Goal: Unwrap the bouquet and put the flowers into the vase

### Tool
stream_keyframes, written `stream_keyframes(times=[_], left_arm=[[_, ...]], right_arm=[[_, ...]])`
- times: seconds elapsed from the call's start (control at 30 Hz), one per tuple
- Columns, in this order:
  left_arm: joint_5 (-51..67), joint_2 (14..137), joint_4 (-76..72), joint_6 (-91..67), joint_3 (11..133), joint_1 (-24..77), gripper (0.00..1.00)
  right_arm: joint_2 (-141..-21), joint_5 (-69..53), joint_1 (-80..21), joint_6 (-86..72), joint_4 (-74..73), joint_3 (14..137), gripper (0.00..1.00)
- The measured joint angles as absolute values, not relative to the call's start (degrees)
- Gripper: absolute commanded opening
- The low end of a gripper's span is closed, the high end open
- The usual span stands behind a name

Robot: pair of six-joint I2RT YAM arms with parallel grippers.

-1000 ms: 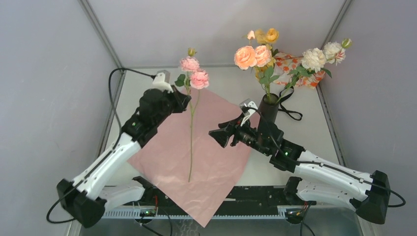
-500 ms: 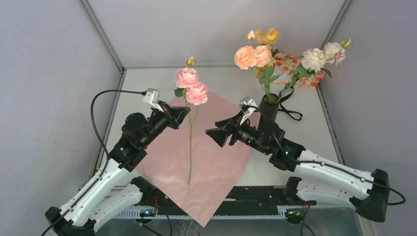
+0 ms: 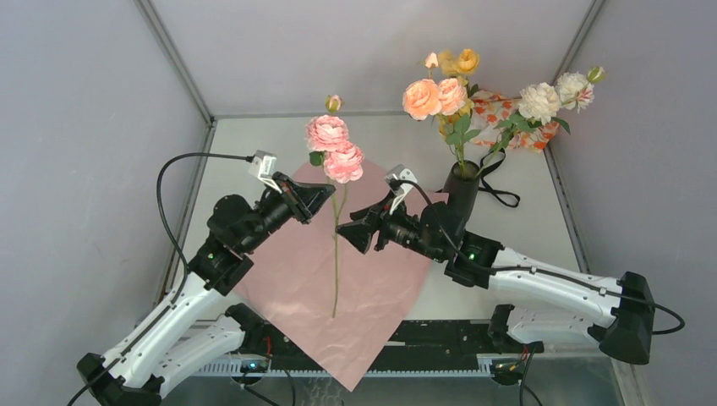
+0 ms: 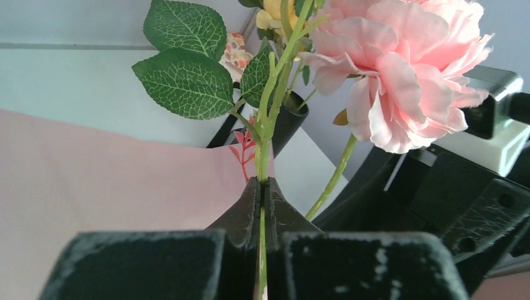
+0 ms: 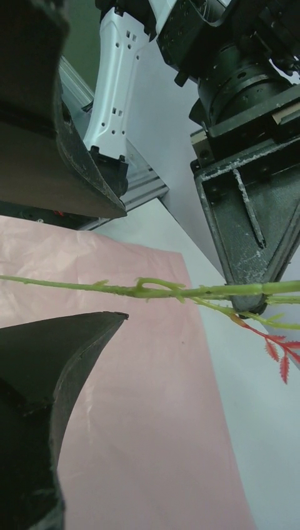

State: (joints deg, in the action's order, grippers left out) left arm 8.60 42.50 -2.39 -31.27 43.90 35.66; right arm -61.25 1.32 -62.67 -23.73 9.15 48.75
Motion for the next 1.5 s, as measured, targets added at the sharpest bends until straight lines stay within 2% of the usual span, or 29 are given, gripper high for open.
stream_keyframes(times=[0.17,0.27,0.43,0.7,0.8,0.83,0.87,0.97,1.1,1.17,1.27,1.5], left_arm=[[9.93,42.26,-3.95,-33.5,43.9,36.25,0.0],[10.72,41.82,-4.82,-34.24,43.9,36.62,0.0],[12.29,41.17,-5.98,-35.73,43.9,36.69,0.0],[13.61,40.73,-7.27,-37.26,43.81,36.73,0.0],[13.78,40.73,-7.81,-37.6,43.81,36.73,0.0],[13.78,40.73,-7.92,-37.6,43.81,36.73,0.01],[13.78,40.73,-8.05,-37.63,43.81,36.73,0.04],[13.78,40.84,-8.23,-37.71,43.81,36.73,0.2],[14.41,40.99,-8.54,-38.68,43.81,36.77,0.51],[14.94,40.95,-8.54,-38.96,43.81,36.84,0.61],[15.25,40.73,-8.23,-38.96,43.81,36.91,0.67],[14.48,38.04,-4.89,-37.89,43.81,36.91,0.71]], right_arm=[[-63.02,1.48,-62.67,-22.83,9.67,50.15,0.62],[-63.99,1.43,-62.65,-22.28,9.87,50.81,0.56],[-66.3,1.34,-62.43,-21.23,10.46,53.06,0.39],[-67.31,0.86,-62.35,-20.27,11.38,54.06,0.18],[-67.31,0.69,-62.35,-19.66,11.46,54.33,0.02],[-67.31,0.73,-62.35,-19.51,11.46,54.35,0.0],[-67.31,0.78,-62.35,-19.46,11.46,54.37,0.0],[-67.31,1.06,-62.35,-19.35,11.42,54.39,0.0],[-67.31,2.13,-62.35,-18.85,11.16,54.39,0.0],[-67.24,3.22,-62.35,-18.31,10.79,54.39,0.0],[-66.85,5.13,-62.35,-17.43,10.17,54.39,0.0],[-62.15,10.26,-62.35,-14.17,7.86,54.78,0.0]])
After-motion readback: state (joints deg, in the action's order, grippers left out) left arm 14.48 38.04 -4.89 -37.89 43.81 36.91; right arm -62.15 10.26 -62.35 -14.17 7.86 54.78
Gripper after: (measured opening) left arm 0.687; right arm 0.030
